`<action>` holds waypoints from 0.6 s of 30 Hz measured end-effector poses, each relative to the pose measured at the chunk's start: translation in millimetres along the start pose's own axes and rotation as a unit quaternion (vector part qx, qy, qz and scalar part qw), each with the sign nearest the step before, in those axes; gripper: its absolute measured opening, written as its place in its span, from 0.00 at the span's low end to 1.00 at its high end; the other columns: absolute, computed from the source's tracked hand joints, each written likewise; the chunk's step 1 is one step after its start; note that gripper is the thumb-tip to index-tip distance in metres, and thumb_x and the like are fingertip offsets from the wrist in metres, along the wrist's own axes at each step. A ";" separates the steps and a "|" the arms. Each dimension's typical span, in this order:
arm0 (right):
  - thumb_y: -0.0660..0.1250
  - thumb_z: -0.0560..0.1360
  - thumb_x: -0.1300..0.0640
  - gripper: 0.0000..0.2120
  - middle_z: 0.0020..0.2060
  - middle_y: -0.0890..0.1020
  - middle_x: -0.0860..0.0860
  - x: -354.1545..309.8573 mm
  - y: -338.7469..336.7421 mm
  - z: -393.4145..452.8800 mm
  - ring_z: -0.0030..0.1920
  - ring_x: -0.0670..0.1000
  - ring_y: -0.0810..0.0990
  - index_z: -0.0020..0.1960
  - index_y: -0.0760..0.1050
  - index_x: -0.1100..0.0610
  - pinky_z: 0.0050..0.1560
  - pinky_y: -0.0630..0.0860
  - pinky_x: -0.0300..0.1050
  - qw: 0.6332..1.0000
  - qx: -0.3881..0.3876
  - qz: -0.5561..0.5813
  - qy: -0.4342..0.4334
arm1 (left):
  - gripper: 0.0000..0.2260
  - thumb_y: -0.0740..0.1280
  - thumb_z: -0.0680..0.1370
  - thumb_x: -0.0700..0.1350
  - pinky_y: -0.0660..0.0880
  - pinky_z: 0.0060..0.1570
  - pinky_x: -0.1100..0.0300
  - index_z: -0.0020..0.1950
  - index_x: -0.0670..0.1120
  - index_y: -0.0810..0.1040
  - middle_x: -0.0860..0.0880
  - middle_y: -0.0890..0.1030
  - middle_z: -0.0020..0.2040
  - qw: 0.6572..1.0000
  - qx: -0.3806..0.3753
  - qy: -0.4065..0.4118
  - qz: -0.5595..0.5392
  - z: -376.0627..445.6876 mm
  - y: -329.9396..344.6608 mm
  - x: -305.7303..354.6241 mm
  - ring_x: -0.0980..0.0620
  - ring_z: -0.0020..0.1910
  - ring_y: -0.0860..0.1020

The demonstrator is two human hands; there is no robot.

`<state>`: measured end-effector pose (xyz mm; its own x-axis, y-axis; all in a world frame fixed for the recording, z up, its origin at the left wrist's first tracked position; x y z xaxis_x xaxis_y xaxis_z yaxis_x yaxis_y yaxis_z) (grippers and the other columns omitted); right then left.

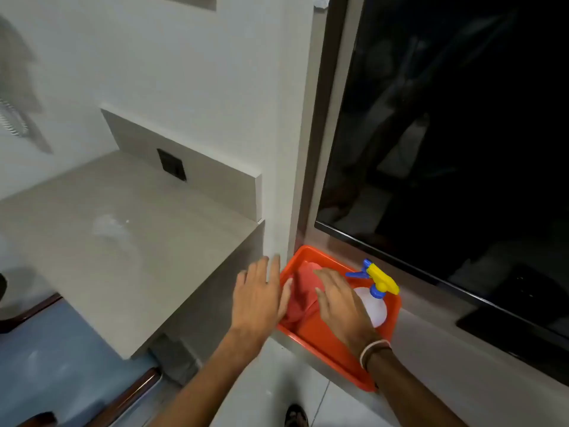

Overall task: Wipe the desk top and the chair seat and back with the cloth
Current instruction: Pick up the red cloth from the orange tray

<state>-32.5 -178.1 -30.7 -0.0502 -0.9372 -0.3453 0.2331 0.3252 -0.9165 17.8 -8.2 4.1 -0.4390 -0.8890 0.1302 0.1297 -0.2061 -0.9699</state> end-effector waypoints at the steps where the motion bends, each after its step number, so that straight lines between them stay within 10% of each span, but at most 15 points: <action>1: 0.60 0.82 0.62 0.21 0.74 0.74 0.57 8.7 13.1 8.4 0.75 0.56 0.72 0.76 0.69 0.60 0.77 0.68 0.49 0.997 -0.060 0.031 0.050 | 0.22 0.56 0.83 0.55 0.77 0.58 0.47 0.73 0.44 0.72 0.43 0.79 0.65 0.999 -0.042 0.005 -0.010 6.2 17.2 6.5 0.41 0.62 0.80; 6: 0.62 0.81 0.54 0.29 0.79 0.63 0.59 25.7 57.1 53.9 0.79 0.60 0.62 0.80 0.58 0.57 0.79 0.61 0.55 0.946 -0.159 0.097 0.263 | 0.23 0.63 0.83 0.48 0.76 0.69 0.45 0.76 0.41 0.67 0.40 0.71 0.74 0.964 -0.264 -0.032 -0.029 28.5 81.2 35.5 0.39 0.71 0.74; 14: 0.74 0.74 0.50 0.23 0.62 0.83 0.59 65.9 95.6 83.0 0.63 0.61 0.81 0.65 0.76 0.59 0.58 0.78 0.51 0.919 -0.146 0.115 0.346 | 0.30 0.66 0.82 0.45 0.73 0.72 0.47 0.79 0.38 0.58 0.37 0.71 0.73 0.952 -0.284 -0.112 -0.030 38.6 121.0 47.2 0.39 0.70 0.72; 18: 0.76 0.72 0.60 0.08 0.39 0.80 0.55 74.1 88.4 79.2 0.45 0.53 0.79 0.44 0.78 0.60 0.46 0.74 0.50 0.906 -0.082 0.277 0.310 | 0.14 0.64 0.78 0.39 0.76 0.64 0.46 0.64 0.40 0.76 0.38 0.80 0.64 0.948 -0.291 -0.103 -0.073 43.3 102.2 28.5 0.38 0.64 0.77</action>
<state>61.4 -228.8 -121.2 -0.5176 -0.3895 -0.7618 0.2437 0.7864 -0.5677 57.1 -72.3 -82.4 -0.2239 -0.9416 0.2515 -0.4581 -0.1261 -0.8799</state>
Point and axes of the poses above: each hand's wrist, its own z-axis towards the middle knuckle, its own y-axis out of the palm, x = y × z, the point moved 2 cm from there along z, towards the middle knuckle
